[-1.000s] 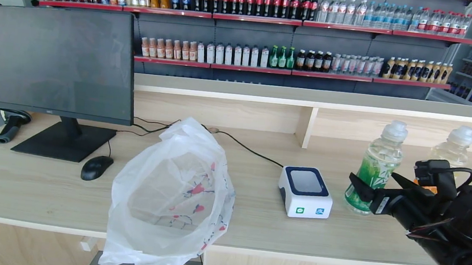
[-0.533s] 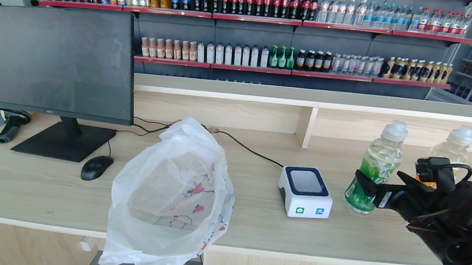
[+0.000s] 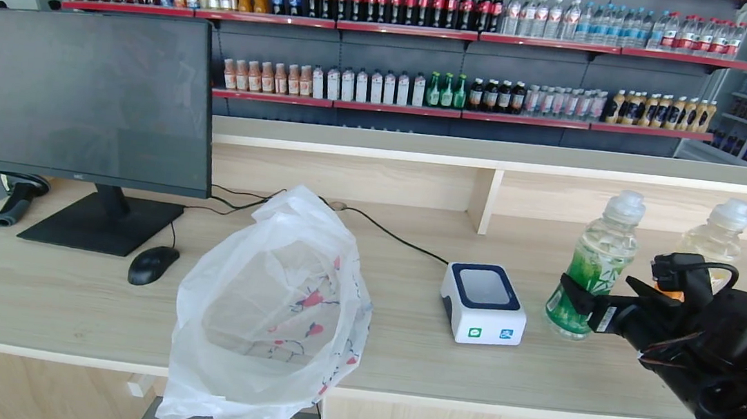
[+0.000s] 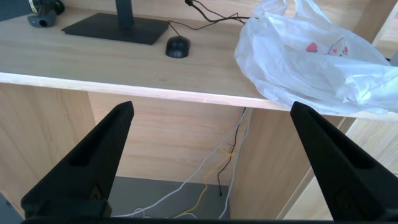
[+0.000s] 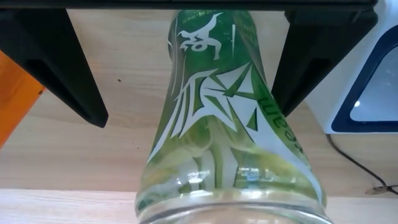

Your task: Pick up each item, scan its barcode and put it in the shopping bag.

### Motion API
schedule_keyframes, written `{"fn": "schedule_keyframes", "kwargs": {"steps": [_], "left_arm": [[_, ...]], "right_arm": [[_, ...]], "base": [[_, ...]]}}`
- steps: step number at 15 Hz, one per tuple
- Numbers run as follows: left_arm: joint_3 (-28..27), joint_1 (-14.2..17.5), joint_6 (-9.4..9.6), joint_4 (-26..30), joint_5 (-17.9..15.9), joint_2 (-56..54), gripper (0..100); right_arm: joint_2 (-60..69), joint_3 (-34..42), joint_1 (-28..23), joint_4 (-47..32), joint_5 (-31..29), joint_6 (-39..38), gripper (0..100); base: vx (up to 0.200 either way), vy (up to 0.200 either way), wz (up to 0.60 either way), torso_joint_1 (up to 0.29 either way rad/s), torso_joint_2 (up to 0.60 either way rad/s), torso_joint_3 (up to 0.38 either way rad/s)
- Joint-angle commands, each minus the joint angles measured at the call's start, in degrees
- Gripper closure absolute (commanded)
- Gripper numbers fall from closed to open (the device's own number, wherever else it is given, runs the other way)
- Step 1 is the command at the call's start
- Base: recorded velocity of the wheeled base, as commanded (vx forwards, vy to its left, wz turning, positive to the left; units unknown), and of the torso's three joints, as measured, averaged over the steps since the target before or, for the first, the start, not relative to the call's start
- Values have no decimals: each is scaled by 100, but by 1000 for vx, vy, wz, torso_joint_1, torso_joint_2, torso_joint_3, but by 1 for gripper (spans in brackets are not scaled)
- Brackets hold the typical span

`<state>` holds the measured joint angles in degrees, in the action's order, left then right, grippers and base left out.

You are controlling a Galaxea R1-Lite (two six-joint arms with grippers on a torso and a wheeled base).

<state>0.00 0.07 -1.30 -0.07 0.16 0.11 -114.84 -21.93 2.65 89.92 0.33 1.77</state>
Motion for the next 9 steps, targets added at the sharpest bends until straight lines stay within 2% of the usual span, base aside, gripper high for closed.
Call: {"fn": "schedule_keyframes", "kwargs": {"steps": [1, 5, 7, 9], "left_arm": [[0, 1, -1, -1, 2, -2, 0], [0, 1, -1, -1, 2, -2, 0], [0, 1, -1, -1, 2, -2, 0], [0, 1, -1, -1, 2, -2, 0]], "right_arm": [[251, 145, 17, 8, 2, 8, 0], [1227, 936, 140, 8, 11, -10, 0], [1877, 1305, 518, 8, 116, -63, 0], [1991, 1314, 1001, 8, 99, -493, 0]], "base": [[0, 0, 0, 0, 0, 0], [0, 0, 0, 0, 0, 0], [0, 0, 0, 0, 0, 0], [0, 0, 0, 0, 0, 0]]}}
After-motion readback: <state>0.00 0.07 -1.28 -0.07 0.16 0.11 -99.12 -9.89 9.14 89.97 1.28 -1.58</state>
